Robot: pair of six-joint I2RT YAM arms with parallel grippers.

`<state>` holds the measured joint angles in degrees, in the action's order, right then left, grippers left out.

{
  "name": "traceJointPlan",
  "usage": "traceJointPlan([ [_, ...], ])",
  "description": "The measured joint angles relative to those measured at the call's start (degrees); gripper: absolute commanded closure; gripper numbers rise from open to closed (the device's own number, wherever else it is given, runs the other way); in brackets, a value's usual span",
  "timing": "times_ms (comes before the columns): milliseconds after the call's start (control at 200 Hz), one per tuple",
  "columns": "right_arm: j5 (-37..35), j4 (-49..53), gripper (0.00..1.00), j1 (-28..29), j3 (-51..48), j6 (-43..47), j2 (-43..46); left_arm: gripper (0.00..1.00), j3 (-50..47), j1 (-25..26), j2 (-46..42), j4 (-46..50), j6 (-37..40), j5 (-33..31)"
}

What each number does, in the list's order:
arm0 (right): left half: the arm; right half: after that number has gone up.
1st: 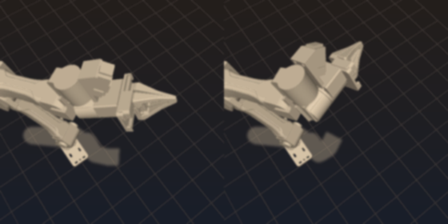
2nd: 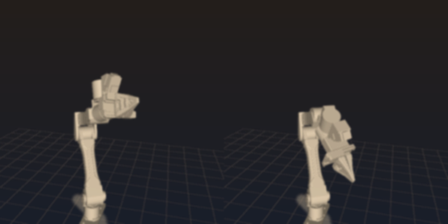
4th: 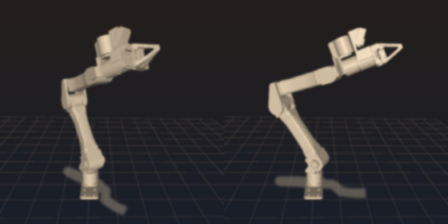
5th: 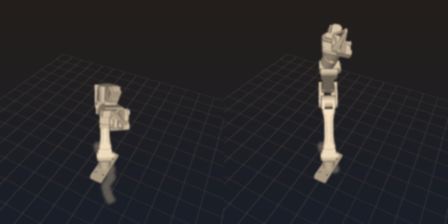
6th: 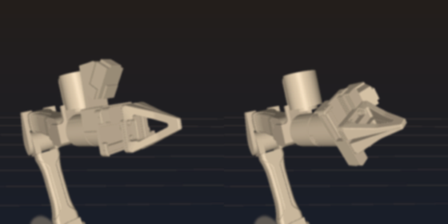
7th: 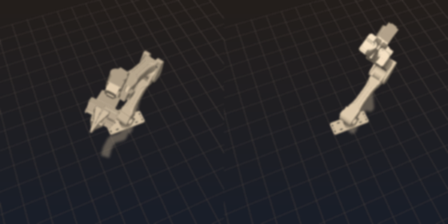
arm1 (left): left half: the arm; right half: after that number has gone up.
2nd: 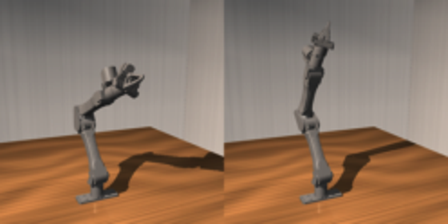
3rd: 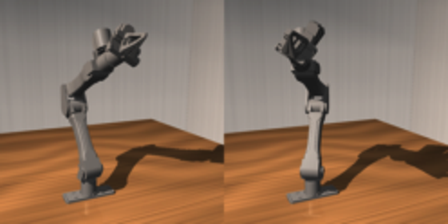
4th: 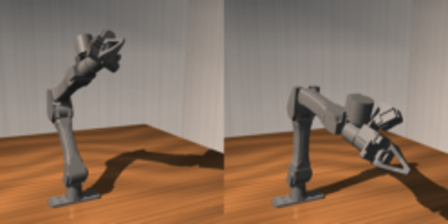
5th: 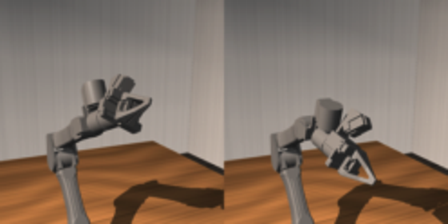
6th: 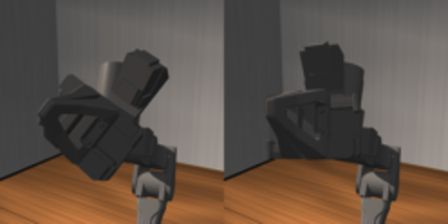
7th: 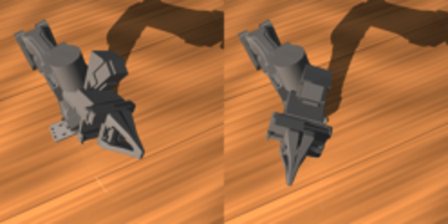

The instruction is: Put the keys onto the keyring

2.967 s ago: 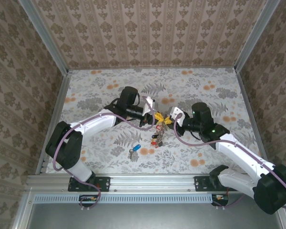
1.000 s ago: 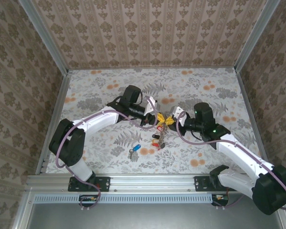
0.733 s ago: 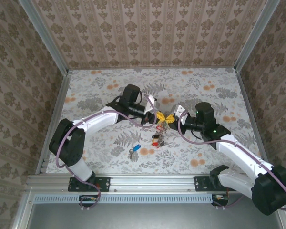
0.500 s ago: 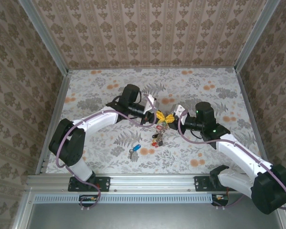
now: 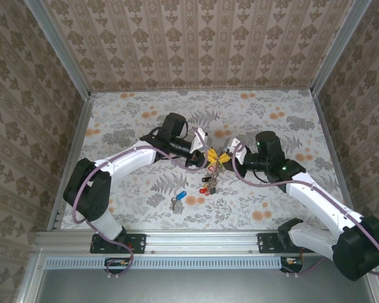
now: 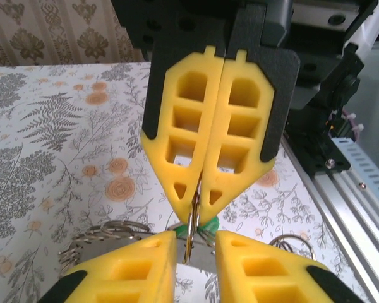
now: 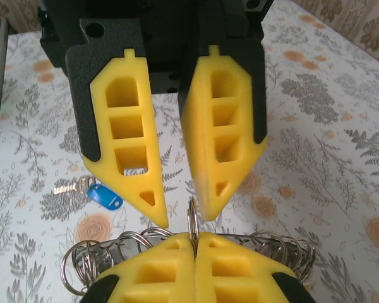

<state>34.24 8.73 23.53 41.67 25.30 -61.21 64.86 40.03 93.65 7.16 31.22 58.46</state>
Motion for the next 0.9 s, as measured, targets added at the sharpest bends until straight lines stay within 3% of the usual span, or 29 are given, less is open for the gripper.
traceJointPlan([
  [205, -2.6, 5.6, 1.0, 2.0, 3.7, 2.8, -1.1, 0.74, 1.8, 0.1, 0.0, 4.0, 2.0, -1.1],
  [585, -5.8, 10.3, 1.0, 3.9, 6.6, 4.6, -1.8, 0.82, 4.4, 0.9, 0.3, 9.0, 3.8, -1.8],
  [710, -5.9, 10.4, 1.0, 3.9, 6.6, 4.5, -1.2, 1.0, 4.9, 0.9, 0.4, 10.2, 4.4, -1.6],
  [900, -5.9, 9.6, 0.97, 3.9, 5.7, 4.2, 0.7, 1.0, 5.1, 0.9, 0.4, 9.4, 4.7, -0.1],
])
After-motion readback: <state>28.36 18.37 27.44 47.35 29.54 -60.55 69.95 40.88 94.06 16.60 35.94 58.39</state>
